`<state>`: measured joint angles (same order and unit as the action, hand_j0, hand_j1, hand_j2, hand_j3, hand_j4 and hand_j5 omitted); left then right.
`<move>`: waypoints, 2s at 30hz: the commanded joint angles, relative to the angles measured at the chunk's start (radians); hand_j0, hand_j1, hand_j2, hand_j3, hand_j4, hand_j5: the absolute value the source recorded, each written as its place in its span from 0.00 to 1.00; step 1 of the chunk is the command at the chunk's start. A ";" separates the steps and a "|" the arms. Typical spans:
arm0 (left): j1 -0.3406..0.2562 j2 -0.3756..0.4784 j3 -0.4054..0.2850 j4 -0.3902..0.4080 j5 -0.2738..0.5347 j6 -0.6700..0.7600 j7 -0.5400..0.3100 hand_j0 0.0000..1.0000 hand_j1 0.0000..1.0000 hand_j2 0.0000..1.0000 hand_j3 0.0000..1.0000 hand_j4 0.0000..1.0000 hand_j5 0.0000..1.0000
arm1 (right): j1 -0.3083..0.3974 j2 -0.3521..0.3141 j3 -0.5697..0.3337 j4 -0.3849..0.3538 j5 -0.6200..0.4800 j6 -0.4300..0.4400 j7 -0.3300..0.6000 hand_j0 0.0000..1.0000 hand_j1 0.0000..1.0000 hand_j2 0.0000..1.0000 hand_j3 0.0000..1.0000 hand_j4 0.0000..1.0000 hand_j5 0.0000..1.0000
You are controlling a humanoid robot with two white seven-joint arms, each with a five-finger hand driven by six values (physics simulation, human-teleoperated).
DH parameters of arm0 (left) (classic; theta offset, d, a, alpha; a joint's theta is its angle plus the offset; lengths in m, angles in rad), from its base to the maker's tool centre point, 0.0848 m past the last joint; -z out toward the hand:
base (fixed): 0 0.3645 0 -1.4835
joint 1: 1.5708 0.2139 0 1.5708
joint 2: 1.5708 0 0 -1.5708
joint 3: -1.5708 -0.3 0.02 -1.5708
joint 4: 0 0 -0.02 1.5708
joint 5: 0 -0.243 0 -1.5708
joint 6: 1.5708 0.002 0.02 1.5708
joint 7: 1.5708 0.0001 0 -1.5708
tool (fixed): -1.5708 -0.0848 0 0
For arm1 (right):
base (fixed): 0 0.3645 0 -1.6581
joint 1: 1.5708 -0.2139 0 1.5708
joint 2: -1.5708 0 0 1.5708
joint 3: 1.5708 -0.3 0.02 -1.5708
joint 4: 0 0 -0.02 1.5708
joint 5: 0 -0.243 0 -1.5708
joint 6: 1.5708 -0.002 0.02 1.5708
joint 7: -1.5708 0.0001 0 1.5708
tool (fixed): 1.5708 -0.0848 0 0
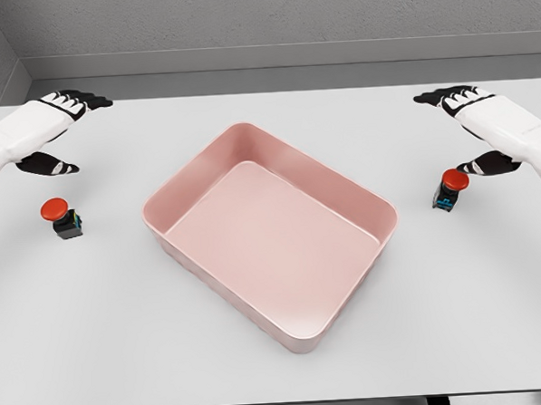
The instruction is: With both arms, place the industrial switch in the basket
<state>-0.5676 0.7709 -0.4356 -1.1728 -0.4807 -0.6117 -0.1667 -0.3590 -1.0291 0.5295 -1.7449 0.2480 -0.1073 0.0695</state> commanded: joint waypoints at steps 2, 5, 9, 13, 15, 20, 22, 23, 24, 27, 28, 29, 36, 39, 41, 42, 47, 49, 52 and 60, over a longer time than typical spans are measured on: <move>0.000 0.002 0.000 -0.007 0.005 0.001 -0.005 1.00 1.00 1.00 1.00 1.00 1.00 | 0.003 -0.002 -0.002 -0.007 -0.001 -0.003 -0.002 1.00 1.00 1.00 1.00 1.00 1.00; 0.000 0.073 -0.002 -0.036 -0.001 0.001 -0.008 1.00 1.00 1.00 1.00 1.00 1.00 | 0.012 -0.043 -0.006 -0.005 -0.004 -0.006 -0.010 1.00 1.00 1.00 1.00 1.00 1.00; 0.003 0.165 0.000 -0.064 -0.001 0.001 -0.010 1.00 1.00 1.00 1.00 1.00 1.00 | 0.041 -0.046 -0.005 0.001 -0.006 0.008 0.078 1.00 1.00 1.00 1.00 1.00 1.00; 0.005 0.202 -0.002 -0.065 -0.024 0.001 -0.011 1.00 1.00 1.00 1.00 1.00 1.00 | 0.035 -0.045 -0.005 0.005 -0.004 0.011 0.237 1.00 1.00 1.00 1.00 1.00 1.00; 0.009 0.203 -0.002 -0.065 -0.081 0.001 -0.011 1.00 1.00 1.00 1.00 1.00 1.00 | 0.028 -0.040 -0.006 0.005 -0.003 0.014 0.309 1.00 1.00 1.00 1.00 1.00 1.00; 0.046 0.228 -0.017 -0.160 -0.165 0.001 -0.013 1.00 1.00 1.00 1.00 1.00 1.00 | 0.006 -0.005 -0.019 0.010 -0.004 0.126 0.536 1.00 1.00 1.00 1.00 1.00 1.00; 0.054 0.235 -0.017 -0.177 -0.170 0.001 -0.013 1.00 1.00 1.00 1.00 1.00 1.00 | -0.023 0.004 -0.017 0.038 -0.006 0.143 0.541 1.00 1.00 1.00 1.00 1.00 1.00; 0.058 0.235 -0.017 -0.186 -0.174 0.001 -0.013 1.00 1.00 1.00 1.00 1.00 1.00 | -0.035 0.004 -0.017 0.048 -0.006 0.143 0.541 1.00 1.00 1.00 1.00 1.00 1.00; 0.060 0.237 -0.017 -0.203 -0.182 0.001 -0.013 1.00 1.00 1.00 1.00 1.00 1.00 | -0.057 0.015 -0.017 0.062 -0.006 0.153 0.541 1.00 1.00 1.00 1.00 1.00 1.00; 0.075 0.238 -0.018 -0.223 -0.194 0.001 -0.073 1.00 1.00 1.00 1.00 1.00 1.00 | -0.086 0.018 -0.017 0.073 -0.004 0.166 0.541 1.00 1.00 1.00 1.00 1.00 1.00; 0.075 0.237 -0.018 -0.225 -0.200 0.001 -0.085 1.00 1.00 1.00 1.00 1.00 1.00 | -0.098 0.040 -0.017 0.088 -0.004 0.184 0.541 1.00 1.00 1.00 1.00 1.00 1.00; 0.092 0.238 -0.018 -0.240 -0.225 0.001 -0.085 1.00 1.00 1.00 1.00 1.00 1.00 | -0.124 0.052 -0.005 0.103 -0.004 0.184 0.541 1.00 1.00 1.00 1.00 1.00 1.00; 0.120 0.261 -0.023 -0.314 -0.299 0.001 -0.086 1.00 1.00 1.00 1.00 1.00 1.00 | -0.176 0.100 0.070 0.104 -0.004 0.185 0.541 1.00 1.00 1.00 1.00 1.00 1.00; 0.133 0.260 -0.022 -0.326 -0.337 0.001 -0.086 1.00 1.00 1.00 1.00 1.00 1.00 | -0.176 0.099 0.072 0.120 -0.004 0.185 0.541 1.00 1.00 1.00 1.00 1.00 1.00; 0.137 0.258 -0.025 -0.326 -0.354 0.001 -0.086 1.00 1.00 1.00 1.00 1.00 1.00 | -0.176 0.099 0.087 0.116 -0.004 0.181 0.541 1.00 1.00 1.00 1.00 1.00 1.00; 0.138 0.257 -0.026 -0.326 -0.372 0.001 -0.086 1.00 1.00 1.00 1.00 1.00 1.00 | -0.176 0.099 0.089 0.116 -0.004 0.181 0.541 1.00 1.00 1.00 1.00 1.00 1.00; 0.138 0.245 -0.049 -0.326 -0.389 0.001 -0.108 1.00 1.00 1.00 1.00 1.00 1.00 | -0.176 0.099 0.096 0.111 -0.004 0.178 0.541 0.98 0.98 0.98 0.98 0.98 0.98; 0.138 0.242 -0.058 -0.335 -0.389 0.001 -0.114 1.00 1.00 1.00 1.00 1.00 1.00 | -0.175 0.099 0.103 0.110 -0.004 0.178 0.541 0.89 0.89 0.89 0.89 0.89 0.89; 0.140 0.238 -0.080 -0.353 -0.389 0.001 -0.129 1.00 1.00 1.00 1.00 1.00 1.00 | -0.175 0.096 0.107 0.114 -0.004 0.178 0.541 0.82 0.82 0.82 0.82 0.82 0.82; 0.138 0.232 -0.086 -0.353 -0.388 0.001 -0.174 1.00 1.00 1.00 1.00 1.00 1.00 | -0.164 0.087 0.109 0.117 -0.004 0.179 0.541 0.68 0.68 0.68 0.68 0.68 0.68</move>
<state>-0.4310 1.0019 -0.5214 -1.5263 -0.8720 -0.6120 -0.3210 -0.5231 -0.9402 0.6387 -1.6271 0.2445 0.0725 0.6111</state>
